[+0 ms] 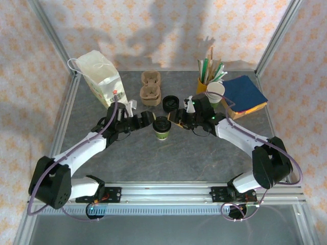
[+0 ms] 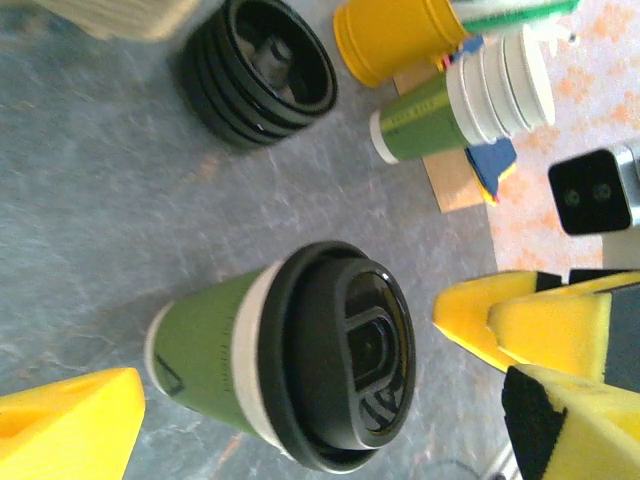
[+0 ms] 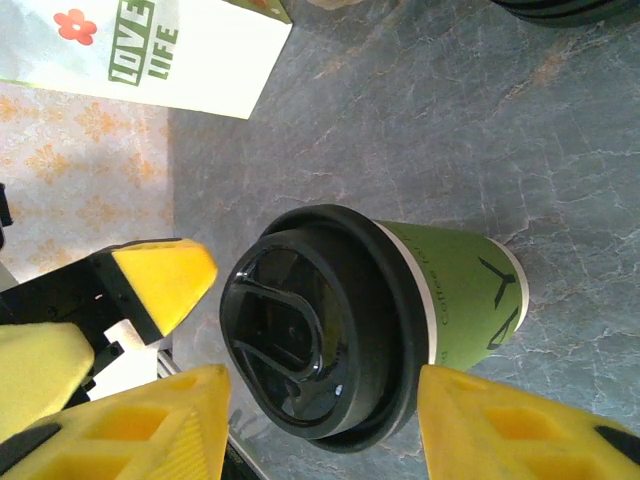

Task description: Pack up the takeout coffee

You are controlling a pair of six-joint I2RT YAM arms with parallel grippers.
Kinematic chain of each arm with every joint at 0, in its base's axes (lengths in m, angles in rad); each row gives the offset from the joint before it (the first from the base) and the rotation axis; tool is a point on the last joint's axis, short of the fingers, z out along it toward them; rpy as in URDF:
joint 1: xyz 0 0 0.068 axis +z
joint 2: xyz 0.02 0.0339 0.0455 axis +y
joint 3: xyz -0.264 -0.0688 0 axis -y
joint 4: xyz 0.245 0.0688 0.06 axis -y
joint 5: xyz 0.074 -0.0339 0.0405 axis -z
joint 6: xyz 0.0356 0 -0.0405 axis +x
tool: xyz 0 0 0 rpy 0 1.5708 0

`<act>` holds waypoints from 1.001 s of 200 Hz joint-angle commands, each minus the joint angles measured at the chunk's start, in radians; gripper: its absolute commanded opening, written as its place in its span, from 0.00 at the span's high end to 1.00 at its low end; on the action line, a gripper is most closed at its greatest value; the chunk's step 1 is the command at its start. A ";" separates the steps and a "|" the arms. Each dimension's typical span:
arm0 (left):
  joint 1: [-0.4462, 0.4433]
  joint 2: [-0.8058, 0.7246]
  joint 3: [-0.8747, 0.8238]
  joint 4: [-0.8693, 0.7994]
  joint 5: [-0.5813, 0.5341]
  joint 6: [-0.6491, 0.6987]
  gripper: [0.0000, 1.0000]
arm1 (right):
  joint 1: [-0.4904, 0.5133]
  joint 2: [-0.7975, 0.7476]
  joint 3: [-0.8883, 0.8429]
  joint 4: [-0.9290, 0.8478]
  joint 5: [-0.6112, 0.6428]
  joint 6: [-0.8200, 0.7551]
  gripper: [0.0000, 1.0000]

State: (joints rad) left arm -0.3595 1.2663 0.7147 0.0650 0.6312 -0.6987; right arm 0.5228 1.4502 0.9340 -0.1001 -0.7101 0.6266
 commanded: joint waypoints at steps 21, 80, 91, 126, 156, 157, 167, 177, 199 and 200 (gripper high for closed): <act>-0.029 0.078 0.066 0.056 0.071 0.004 0.07 | 0.002 -0.018 -0.044 0.077 0.001 0.005 0.48; -0.030 0.131 0.064 0.067 0.062 0.004 0.12 | 0.003 0.004 -0.061 0.123 -0.010 0.020 0.49; -0.030 0.138 0.062 0.064 0.062 0.005 0.14 | 0.004 0.011 -0.061 0.128 -0.016 0.021 0.50; -0.030 0.156 0.049 0.068 0.066 0.005 0.19 | 0.003 0.029 -0.064 0.145 -0.033 0.029 0.50; -0.030 0.159 0.042 0.068 0.068 0.005 0.24 | 0.009 0.052 -0.058 0.145 -0.051 0.028 0.50; -0.030 0.159 0.042 0.068 0.068 0.005 0.24 | 0.009 0.053 -0.058 0.145 -0.051 0.028 0.50; -0.030 0.159 0.037 0.068 0.070 0.005 0.25 | 0.012 0.059 -0.054 0.143 -0.053 0.026 0.50; -0.030 0.157 0.030 0.070 0.070 0.007 0.26 | 0.016 0.065 -0.052 0.142 -0.052 0.024 0.50; -0.030 0.157 0.021 0.065 0.070 0.007 0.30 | 0.020 0.077 -0.047 0.137 -0.048 0.021 0.51; -0.030 0.158 0.020 0.066 0.070 0.007 0.30 | 0.020 0.078 -0.047 0.137 -0.049 0.021 0.51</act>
State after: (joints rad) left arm -0.3866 1.4162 0.7517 0.0978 0.6804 -0.6987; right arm 0.5339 1.5162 0.8825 0.0170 -0.7490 0.6525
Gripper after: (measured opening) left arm 0.716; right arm 0.495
